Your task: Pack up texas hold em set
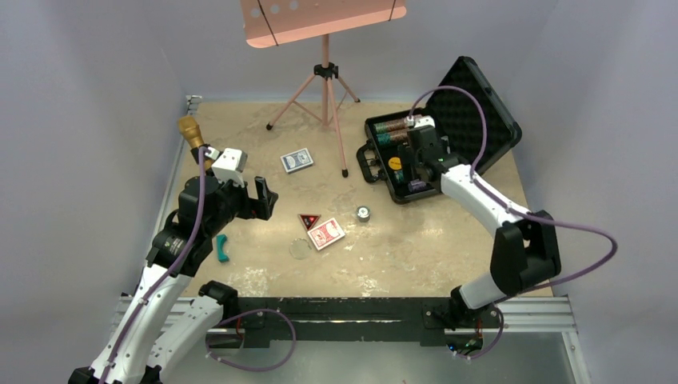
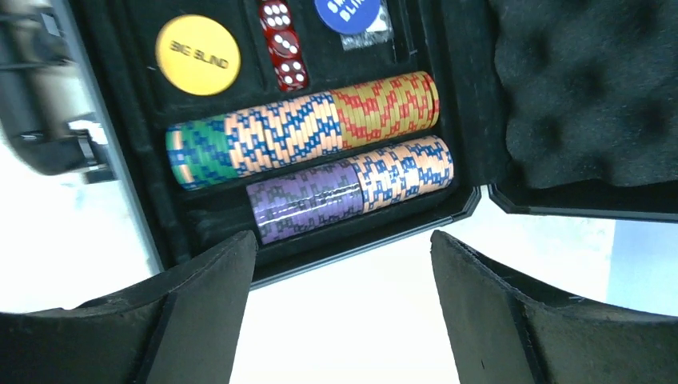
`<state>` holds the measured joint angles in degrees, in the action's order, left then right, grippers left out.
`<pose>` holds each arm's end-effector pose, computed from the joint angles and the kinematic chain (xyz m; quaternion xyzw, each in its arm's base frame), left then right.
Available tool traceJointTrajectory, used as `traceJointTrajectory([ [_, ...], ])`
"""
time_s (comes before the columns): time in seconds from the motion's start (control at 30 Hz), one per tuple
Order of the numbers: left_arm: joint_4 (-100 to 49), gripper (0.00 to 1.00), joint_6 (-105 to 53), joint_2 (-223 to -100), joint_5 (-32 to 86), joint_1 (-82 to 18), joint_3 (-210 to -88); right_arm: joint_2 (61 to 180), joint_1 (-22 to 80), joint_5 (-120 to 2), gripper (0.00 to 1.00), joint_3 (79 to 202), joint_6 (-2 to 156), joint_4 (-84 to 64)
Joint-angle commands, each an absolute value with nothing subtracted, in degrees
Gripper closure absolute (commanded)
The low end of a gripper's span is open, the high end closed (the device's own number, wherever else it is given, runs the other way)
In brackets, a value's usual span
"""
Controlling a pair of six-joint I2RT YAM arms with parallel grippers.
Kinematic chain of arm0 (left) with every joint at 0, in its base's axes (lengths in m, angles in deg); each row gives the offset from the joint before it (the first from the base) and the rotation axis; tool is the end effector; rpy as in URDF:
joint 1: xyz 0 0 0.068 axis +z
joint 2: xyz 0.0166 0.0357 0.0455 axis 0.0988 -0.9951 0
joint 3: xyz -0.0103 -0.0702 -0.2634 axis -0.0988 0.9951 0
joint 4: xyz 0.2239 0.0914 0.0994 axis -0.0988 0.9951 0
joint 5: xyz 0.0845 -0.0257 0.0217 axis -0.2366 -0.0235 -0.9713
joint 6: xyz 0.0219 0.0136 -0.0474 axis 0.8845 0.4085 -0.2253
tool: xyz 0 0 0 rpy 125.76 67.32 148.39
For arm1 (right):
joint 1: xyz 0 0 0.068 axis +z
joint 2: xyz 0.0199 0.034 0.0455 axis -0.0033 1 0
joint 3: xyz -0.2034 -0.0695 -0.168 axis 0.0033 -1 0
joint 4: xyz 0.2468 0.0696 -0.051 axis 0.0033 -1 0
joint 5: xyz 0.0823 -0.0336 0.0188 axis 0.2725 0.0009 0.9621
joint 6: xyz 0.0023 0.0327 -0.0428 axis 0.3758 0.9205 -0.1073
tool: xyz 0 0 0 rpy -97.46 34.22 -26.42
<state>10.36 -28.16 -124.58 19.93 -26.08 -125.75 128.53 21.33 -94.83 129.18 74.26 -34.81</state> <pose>0.1343 -0.0509 0.3384 0.0537 0.8318 -0.1721 0.5249 0.3138 0.1058 0.2486 -0.0561 0.9137 -0.1481 0.3742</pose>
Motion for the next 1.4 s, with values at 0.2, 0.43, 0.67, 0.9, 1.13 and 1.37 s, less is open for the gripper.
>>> traceJointTrajectory([
  [0.2,8.6,0.03,-26.8,-123.9,21.2,-26.2,-125.9,113.9,23.7,-68.7,0.12,122.8,88.5,-28.9],
  [0.43,8.5,0.03,-26.7,-124.5,22.2,-26.2,-125.8,117.0,34.0,-70.0,0.15,120.1,94.2,-26.4],
  [0.67,8.6,0.02,-26.7,-124.3,21.8,-26.2,-125.7,123.8,37.8,-70.1,0.16,119.4,97.1,-24.4],
  [0.9,8.6,0.03,-26.7,-124.2,22.0,-26.2,-125.7,129.0,39.5,-71.9,0.16,119.4,98.7,-23.4],
  [1.13,8.5,0.02,-26.8,-124.2,22.0,-26.2,-125.8,133.4,40.5,-74.9,0.21,120.7,98.8,-24.1],
  [1.37,8.6,0.02,-26.8,-124.1,22.0,-26.2,-125.8,135.9,41.3,-76.4,0.27,121.7,99.2,-23.6],
])
